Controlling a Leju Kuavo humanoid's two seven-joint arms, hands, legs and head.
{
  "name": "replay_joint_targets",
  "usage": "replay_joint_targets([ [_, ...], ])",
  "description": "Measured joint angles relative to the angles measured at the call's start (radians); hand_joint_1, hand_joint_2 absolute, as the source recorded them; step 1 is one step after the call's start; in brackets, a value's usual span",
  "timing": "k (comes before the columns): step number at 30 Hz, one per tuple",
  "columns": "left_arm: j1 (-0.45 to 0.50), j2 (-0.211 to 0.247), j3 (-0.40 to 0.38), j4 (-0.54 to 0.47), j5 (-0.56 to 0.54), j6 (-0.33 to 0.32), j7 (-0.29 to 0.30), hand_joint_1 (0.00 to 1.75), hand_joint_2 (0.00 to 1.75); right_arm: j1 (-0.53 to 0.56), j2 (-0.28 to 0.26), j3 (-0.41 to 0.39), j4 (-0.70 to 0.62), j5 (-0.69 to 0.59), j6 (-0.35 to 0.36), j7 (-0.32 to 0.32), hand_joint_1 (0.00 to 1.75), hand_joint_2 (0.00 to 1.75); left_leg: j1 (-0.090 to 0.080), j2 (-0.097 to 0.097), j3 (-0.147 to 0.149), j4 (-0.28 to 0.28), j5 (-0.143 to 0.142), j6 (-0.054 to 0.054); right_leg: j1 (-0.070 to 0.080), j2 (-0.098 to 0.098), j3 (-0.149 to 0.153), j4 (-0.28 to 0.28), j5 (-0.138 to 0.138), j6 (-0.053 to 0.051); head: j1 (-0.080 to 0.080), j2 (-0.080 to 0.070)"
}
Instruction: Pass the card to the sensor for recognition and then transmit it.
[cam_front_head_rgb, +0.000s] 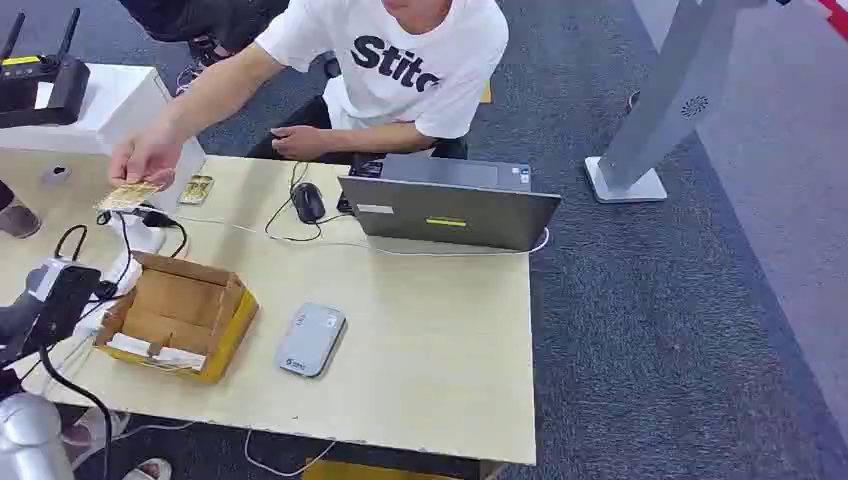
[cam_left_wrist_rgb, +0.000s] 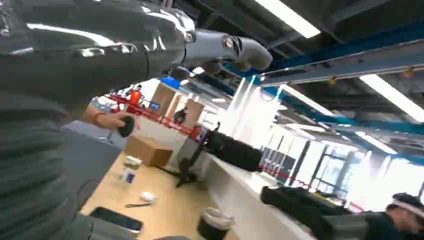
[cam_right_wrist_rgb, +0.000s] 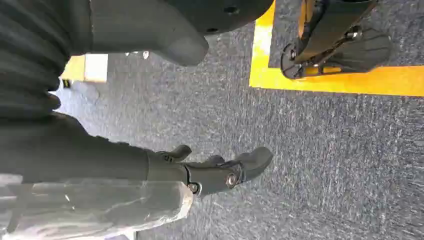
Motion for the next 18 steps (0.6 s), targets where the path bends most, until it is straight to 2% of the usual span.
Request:
replay_joint_targets([
  [3, -0.029, -0.002, -0.079, 0.029, -0.049, 0.014, 0.029, 0.0, 1.75, -0.002, 0.0, 0.013, -0.001, -0.002, 0.013, 0.009, 0.0, 1.75, 0.0, 0.001, -0.001, 0.0, 0.0, 0.0, 0.0, 0.001, 0.002, 0.001, 0.001, 0.0, 0.0, 0.0],
  [6, -0.038, -0.004, -0.112, 0.035, -0.073, 0.023, 0.045, 0.0, 1.75, -0.001, 0.0, 0.018, -0.002, 0.002, 0.015, 0.015, 0.0, 1.75, 0.0, 0.003, 0.0, 0.0, 0.0, 0.0, 0.0, 0.003, 0.0, 0.0, 0.001, 0.0, -0.001, 0.0],
  [12, -0.07, -0.012, -0.238, 0.071, -0.111, 0.03, 0.1, 0.03, 1.75, -0.006, -0.005, 0.033, -0.006, 0.004, 0.029, 0.019, 0.0, 1.75, 0.0, 0.001, -0.001, 0.0, 0.0, 0.0, 0.0, 0.0, 0.001, 0.0, 0.001, 0.0, 0.0, 0.0],
  [13, -0.072, -0.013, -0.251, 0.075, -0.111, 0.03, 0.105, 0.59, 1.75, -0.005, -0.005, 0.037, -0.007, 0.004, 0.029, 0.019, 0.0, 1.75, 0.0, 0.001, -0.001, 0.0, 0.0, 0.0, 0.0, 0.001, 0.001, 0.0, 0.001, 0.0, 0.0, 0.0],
  [14, -0.074, -0.014, -0.259, 0.08, -0.109, 0.03, 0.106, 1.54, 1.75, -0.005, -0.006, 0.039, -0.007, 0.003, 0.028, 0.018, 0.0, 1.75, 0.0, 0.001, -0.001, 0.0, 0.0, 0.0, 0.0, 0.001, 0.001, 0.0, 0.001, 0.0, 0.0, 0.0],
  [15, -0.074, -0.015, -0.264, 0.085, -0.107, 0.03, 0.108, 1.73, 1.75, -0.005, -0.006, 0.04, -0.007, 0.003, 0.028, 0.018, 0.0, 1.75, 0.0, 0.001, -0.001, 0.0, 0.0, 0.0, 0.0, 0.001, 0.001, 0.0, 0.001, 0.0, 0.0, 0.0],
  [18, -0.074, -0.017, -0.273, 0.098, -0.104, 0.03, 0.108, 1.75, 1.75, -0.006, -0.008, 0.042, -0.007, 0.003, 0.028, 0.017, 0.0, 1.75, 0.0, 0.0, -0.001, 0.0, 0.0, 0.0, 0.0, 0.001, 0.001, 0.0, 0.001, 0.0, 0.0, 0.0],
])
